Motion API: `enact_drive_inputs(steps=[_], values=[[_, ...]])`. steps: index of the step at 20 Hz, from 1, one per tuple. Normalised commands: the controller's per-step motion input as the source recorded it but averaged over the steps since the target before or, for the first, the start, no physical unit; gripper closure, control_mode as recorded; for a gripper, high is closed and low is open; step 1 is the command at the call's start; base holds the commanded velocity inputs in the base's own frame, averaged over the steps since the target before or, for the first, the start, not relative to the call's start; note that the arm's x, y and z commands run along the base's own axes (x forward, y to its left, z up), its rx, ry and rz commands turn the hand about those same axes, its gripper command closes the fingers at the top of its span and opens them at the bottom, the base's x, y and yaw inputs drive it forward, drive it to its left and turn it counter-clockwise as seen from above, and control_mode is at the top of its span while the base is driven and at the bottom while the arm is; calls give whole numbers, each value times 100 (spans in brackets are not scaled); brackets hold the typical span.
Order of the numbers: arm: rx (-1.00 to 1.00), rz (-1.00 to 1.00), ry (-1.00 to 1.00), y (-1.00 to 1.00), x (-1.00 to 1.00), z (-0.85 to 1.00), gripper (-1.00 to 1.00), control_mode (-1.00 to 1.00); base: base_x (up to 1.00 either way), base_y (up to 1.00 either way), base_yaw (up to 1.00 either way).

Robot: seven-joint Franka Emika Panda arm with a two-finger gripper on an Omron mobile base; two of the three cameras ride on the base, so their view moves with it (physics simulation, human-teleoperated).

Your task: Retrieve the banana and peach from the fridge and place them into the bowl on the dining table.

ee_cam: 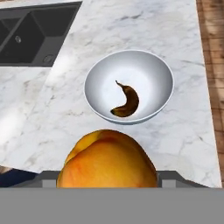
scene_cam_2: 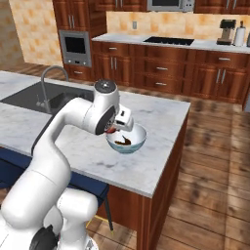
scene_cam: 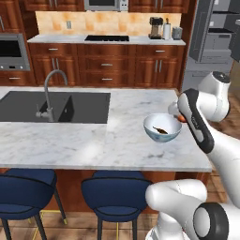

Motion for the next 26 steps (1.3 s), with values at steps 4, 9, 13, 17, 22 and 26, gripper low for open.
enact_drive_inputs(steps=[4, 9, 13, 17, 22, 26], values=[[-3, -2, 0, 0, 20, -39, 100, -100, 0, 0, 0], [-3, -3, 0, 0, 22, -20, 100, -100, 0, 0, 0], [-2, -2, 0, 0, 28, -15, 100, -100, 0, 0, 0], [-1, -1, 1, 0, 30, -26, 100, -100, 0, 0, 0], [-1, -1, 0, 0, 28, -32, 100, -100, 0, 0, 0], [-2, -2, 0, 0, 24, -30, 100, -100, 0, 0, 0]])
